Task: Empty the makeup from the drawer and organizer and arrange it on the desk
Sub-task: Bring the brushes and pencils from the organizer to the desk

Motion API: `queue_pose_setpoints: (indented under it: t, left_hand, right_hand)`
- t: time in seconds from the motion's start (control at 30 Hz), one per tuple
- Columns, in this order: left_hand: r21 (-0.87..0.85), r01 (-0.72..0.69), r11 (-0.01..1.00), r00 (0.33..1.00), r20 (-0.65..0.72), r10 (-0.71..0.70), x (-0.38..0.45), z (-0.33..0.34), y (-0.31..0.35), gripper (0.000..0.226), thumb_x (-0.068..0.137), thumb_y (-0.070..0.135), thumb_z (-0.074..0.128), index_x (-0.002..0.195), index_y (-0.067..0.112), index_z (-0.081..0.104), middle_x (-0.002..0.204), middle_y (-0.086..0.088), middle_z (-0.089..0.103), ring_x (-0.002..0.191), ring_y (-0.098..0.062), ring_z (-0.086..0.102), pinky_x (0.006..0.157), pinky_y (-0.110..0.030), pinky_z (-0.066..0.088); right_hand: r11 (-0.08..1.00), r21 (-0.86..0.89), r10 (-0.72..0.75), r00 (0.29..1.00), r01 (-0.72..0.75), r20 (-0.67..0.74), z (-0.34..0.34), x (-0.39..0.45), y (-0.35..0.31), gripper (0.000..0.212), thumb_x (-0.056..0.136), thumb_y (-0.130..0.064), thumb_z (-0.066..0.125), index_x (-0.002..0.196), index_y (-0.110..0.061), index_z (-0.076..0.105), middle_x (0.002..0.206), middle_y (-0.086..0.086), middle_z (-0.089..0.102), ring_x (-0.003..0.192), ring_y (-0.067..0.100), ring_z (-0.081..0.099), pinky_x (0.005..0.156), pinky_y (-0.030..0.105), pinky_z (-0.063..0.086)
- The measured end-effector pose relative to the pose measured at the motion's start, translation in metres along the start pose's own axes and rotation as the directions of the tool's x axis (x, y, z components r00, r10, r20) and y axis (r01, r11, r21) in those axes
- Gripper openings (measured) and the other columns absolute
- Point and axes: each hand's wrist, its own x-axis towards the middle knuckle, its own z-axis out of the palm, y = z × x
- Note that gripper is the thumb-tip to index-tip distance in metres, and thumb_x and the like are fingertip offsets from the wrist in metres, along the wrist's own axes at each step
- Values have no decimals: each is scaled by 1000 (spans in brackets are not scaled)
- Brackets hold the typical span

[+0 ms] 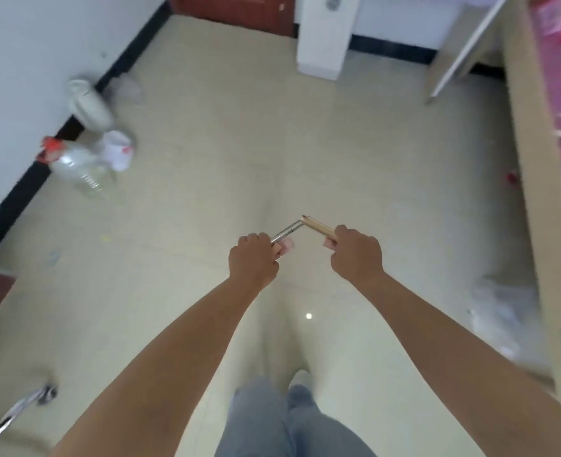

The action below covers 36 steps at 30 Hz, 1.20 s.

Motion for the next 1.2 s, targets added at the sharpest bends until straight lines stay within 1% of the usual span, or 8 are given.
queue_pose_setpoints:
  t: [0.33, 0.5, 0.6, 0.7, 0.87, 1.0, 1.13, 1.2]
  left_hand:
    - [162, -270, 949, 961, -17, 277, 297, -116, 128, 35, 88, 22, 48, 118, 6, 42, 121, -9, 49, 115, -25, 46, 87, -31, 42]
    - [194, -330, 924, 941, -13, 339, 436, -194, 184, 36, 88, 25, 50, 118, 6, 43, 120, -9, 50, 113, -25, 47, 84, -31, 42]
    - [223, -346, 911, 933, -20, 360, 519, -229, 224, 35, 88, 25, 50, 117, 7, 44, 119, -8, 51, 113, -25, 48, 84, -31, 43]
    - [225, -363, 904, 924, -41, 381, 607, -262, 272, 35, 87, 25, 51, 117, 7, 44, 120, -8, 51, 114, -25, 48, 85, -31, 43]
    - [201, -339, 919, 931, -66, 358, 739, -315, 350, 36, 87, 25, 50, 117, 6, 44, 120, -9, 51, 114, -26, 47, 86, -32, 43]
    - [128, -331, 935, 938, -60, 340, 831, -359, 402, 31, 87, 21, 49, 113, 5, 46, 115, -10, 54, 108, -26, 52, 81, -32, 45]
    - [87, -315, 945, 944, -73, 322, 926, -399, 441, 28, 86, 19, 48, 109, 4, 48, 111, -11, 56, 103, -26, 54, 77, -31, 44]
    - [76, -307, 949, 946, -89, 313, 982, -420, 460, 29, 87, 21, 46, 111, 3, 47, 113, -12, 55, 106, -28, 53, 79, -32, 44]
  right_hand:
    - [951, 47, 306, 952, -307, 25, -80, 257, 135, 24, 96, -23, 34, 110, -7, 44, 105, 8, 61, 94, 28, 59, 73, 28, 34]
    - [897, 154, 410, 910, -416, 67, -137, 386, 185, 18, 91, -15, 38, 107, -9, 43, 104, 7, 60, 95, 27, 58, 72, 27, 33]
    - [862, 217, 452, 889, -457, 78, -163, 460, 223, 5, 90, -13, 38, 95, -14, 39, 102, 6, 60, 93, 27, 58, 72, 27, 33]
    - [845, 249, 476, 878, -473, 51, -187, 546, 273, 6, 90, -14, 39, 96, -14, 41, 100, 6, 59, 92, 27, 58, 72, 27, 32]
    - [864, 268, 451, 892, -427, -32, -228, 684, 357, 3, 91, -16, 40, 90, -14, 39, 84, 1, 48, 73, 19, 46, 67, 27, 34]
    - [848, 327, 463, 883, -418, -72, -271, 790, 410, 7, 90, -17, 44, 94, -11, 47, 79, 0, 49, 69, 18, 48, 62, 27, 36]
    - [829, 399, 457, 886, -393, -76, -304, 896, 451, 6, 89, -15, 44, 85, -14, 40, 78, 2, 49, 68, 19, 47, 60, 28, 36]
    - [820, 433, 453, 887, -374, -91, -318, 953, 473, 3, 89, -13, 44, 86, -13, 42, 80, 3, 50, 72, 22, 49, 62, 28, 37]
